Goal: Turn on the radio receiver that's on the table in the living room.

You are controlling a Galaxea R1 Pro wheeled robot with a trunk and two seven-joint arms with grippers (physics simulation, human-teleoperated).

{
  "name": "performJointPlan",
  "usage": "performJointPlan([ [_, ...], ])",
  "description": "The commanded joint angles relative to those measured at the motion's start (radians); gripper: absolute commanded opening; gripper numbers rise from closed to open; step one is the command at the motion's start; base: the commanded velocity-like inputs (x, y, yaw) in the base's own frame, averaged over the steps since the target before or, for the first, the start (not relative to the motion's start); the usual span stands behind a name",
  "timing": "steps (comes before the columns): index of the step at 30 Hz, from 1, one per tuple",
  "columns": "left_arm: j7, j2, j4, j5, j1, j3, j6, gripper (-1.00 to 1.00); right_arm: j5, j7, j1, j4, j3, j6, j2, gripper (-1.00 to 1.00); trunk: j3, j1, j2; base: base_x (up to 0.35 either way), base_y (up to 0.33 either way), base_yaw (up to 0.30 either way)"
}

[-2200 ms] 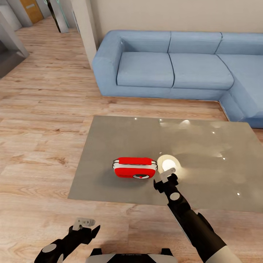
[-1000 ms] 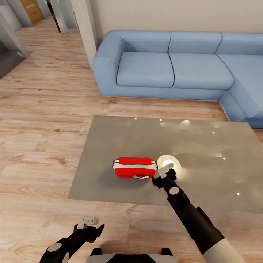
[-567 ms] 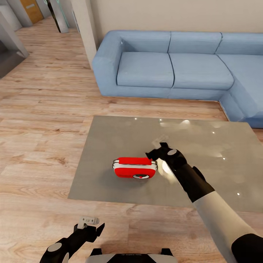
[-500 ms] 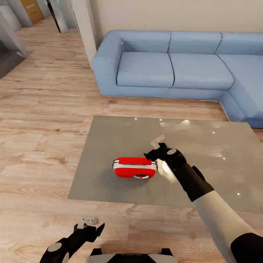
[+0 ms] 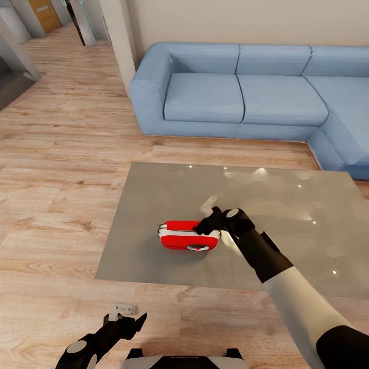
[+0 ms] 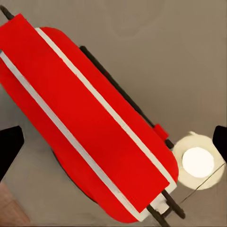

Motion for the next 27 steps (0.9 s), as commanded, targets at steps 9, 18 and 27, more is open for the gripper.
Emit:
performJointPlan([
  [9,0.001,0.0,0.001,0.001,0.0,0.0,0.0,1.0,0.059,0.119,-0.119,0.184,0.0,-0.002,0.029,1.0,0.0,0.0,0.0,0.0,0.0,0.0],
  [18,0.001,0.0,0.001,0.0,0.0,0.0,0.0,1.0,0.082,0.135,-0.143,0.23,0.001,-0.007,0.029,1.0,0.0,0.0,0.0,0.0,0.0,0.0],
  [27,0.001,0.0,0.001,0.0,0.0,0.001,-0.002,1.0,0.13,0.203,-0.143,0.252,0.02,-0.012,0.034,1.0,0.0,0.0,0.0,0.0,0.0,0.0],
])
